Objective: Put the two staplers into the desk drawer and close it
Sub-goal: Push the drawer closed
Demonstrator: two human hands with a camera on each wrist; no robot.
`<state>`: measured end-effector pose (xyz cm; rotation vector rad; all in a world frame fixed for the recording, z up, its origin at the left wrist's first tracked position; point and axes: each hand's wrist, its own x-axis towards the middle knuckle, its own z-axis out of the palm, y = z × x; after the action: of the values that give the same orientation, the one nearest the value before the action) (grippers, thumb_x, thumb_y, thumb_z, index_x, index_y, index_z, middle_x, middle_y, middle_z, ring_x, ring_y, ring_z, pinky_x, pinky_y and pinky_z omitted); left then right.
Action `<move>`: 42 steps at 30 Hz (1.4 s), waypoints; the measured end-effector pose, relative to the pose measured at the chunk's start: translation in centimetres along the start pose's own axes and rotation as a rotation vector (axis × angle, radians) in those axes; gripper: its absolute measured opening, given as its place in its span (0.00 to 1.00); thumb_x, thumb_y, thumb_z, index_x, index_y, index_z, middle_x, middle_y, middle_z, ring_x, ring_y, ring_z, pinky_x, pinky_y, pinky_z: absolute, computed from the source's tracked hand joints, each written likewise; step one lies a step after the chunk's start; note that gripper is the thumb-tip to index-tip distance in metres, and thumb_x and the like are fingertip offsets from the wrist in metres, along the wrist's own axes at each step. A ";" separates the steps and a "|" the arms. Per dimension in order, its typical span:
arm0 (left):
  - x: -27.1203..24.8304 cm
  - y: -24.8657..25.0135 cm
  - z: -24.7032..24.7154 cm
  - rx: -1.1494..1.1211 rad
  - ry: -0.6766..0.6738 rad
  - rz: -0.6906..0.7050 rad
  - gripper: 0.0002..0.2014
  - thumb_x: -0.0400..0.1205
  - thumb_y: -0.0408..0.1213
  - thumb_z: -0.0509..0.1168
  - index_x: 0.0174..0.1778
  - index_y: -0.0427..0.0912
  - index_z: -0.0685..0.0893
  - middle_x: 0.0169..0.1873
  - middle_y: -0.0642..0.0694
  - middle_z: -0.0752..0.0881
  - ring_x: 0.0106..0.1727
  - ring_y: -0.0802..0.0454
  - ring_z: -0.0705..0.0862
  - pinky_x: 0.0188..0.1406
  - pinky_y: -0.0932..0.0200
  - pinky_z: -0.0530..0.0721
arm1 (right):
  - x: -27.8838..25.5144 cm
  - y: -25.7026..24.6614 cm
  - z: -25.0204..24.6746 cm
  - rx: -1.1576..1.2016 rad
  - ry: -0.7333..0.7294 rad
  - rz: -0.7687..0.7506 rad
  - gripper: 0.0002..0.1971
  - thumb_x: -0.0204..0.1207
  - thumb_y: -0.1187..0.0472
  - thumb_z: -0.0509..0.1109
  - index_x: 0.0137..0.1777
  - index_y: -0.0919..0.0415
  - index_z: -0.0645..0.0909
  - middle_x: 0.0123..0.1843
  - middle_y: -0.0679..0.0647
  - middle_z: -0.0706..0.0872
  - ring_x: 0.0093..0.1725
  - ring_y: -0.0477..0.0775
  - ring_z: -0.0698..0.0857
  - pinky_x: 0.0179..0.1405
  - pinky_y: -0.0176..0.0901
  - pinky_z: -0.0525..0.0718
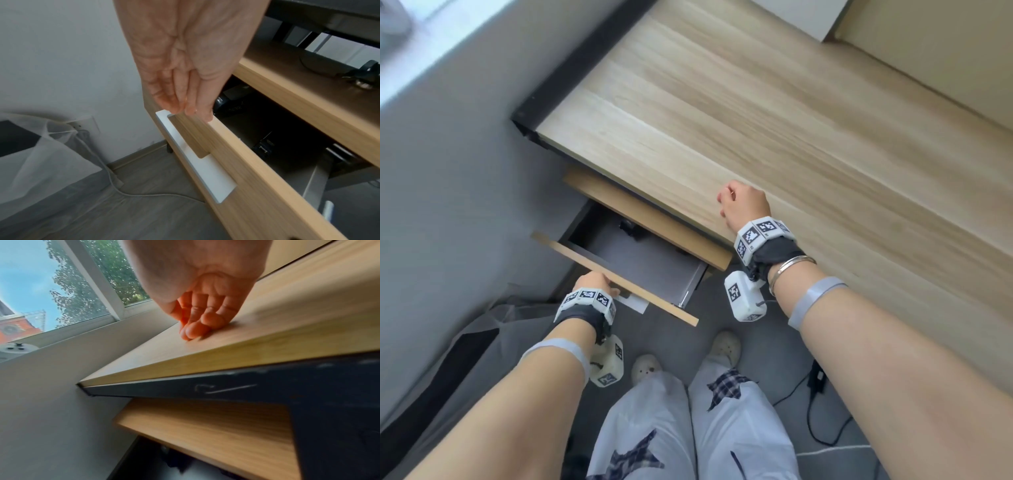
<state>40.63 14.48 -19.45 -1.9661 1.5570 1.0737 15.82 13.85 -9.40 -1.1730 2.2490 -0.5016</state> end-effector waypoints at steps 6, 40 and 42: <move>1.0 4.4 -0.3 -0.161 -0.016 0.034 0.18 0.80 0.43 0.65 0.52 0.28 0.85 0.56 0.32 0.87 0.59 0.36 0.85 0.60 0.48 0.81 | 1.5 1.8 -1.1 0.028 0.033 0.056 0.15 0.79 0.58 0.55 0.45 0.63 0.83 0.38 0.64 0.91 0.39 0.68 0.89 0.46 0.60 0.89; 5.6 11.1 -0.6 -0.481 -0.087 -0.074 0.33 0.69 0.51 0.74 0.60 0.26 0.82 0.60 0.27 0.85 0.59 0.30 0.85 0.63 0.41 0.82 | 3.6 3.4 -1.9 0.221 -0.052 0.036 0.11 0.79 0.61 0.57 0.39 0.61 0.79 0.19 0.50 0.82 0.10 0.42 0.77 0.13 0.28 0.75; 5.9 10.6 -0.8 -0.378 -0.133 -0.013 0.31 0.70 0.53 0.72 0.56 0.28 0.83 0.61 0.26 0.84 0.53 0.28 0.86 0.55 0.38 0.84 | 3.5 3.4 -2.1 0.229 -0.064 0.033 0.11 0.79 0.62 0.57 0.40 0.62 0.79 0.20 0.50 0.83 0.11 0.43 0.78 0.13 0.29 0.76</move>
<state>31.28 7.15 -22.01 -2.0829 1.3444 1.5523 10.72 12.94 -10.63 -1.0197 2.0896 -0.6795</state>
